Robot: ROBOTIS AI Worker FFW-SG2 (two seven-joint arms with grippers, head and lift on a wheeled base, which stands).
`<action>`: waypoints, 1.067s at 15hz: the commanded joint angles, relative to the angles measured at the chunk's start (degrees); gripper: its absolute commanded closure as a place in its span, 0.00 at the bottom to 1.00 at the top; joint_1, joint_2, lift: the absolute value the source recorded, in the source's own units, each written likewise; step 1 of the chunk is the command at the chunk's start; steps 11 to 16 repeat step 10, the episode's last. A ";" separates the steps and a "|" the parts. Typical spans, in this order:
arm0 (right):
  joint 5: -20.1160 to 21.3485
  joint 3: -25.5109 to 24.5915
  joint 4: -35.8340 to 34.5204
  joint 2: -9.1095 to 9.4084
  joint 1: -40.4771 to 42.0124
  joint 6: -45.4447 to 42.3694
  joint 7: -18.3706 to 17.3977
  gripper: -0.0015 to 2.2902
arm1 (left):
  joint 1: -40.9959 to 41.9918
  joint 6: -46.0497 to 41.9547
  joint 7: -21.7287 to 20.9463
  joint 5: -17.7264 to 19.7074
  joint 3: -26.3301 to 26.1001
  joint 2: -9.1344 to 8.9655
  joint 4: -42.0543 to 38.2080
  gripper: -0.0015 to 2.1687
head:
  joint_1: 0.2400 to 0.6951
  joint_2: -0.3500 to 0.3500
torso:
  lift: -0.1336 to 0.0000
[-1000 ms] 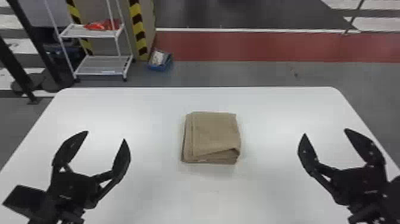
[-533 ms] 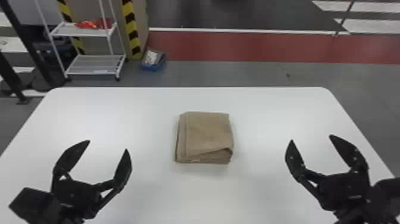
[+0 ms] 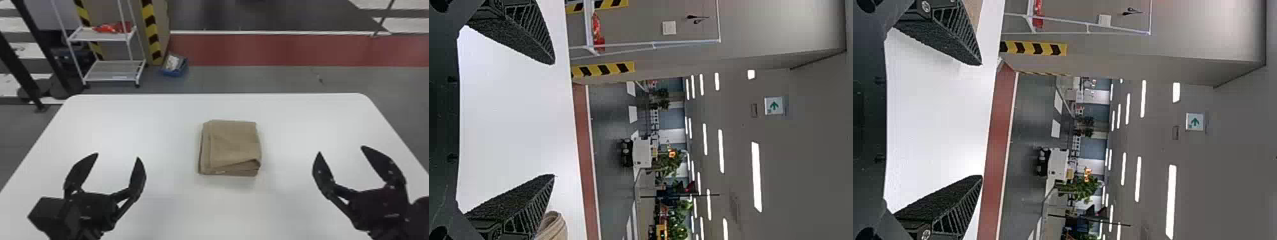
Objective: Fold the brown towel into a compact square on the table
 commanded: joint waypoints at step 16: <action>1.75 0.70 0.17 0.05 0.00 0.79 0.09 0.04 | -0.50 0.14 -0.91 0.84 -0.62 -0.15 -0.18 0.03 | 1.00 0.52 | 0.07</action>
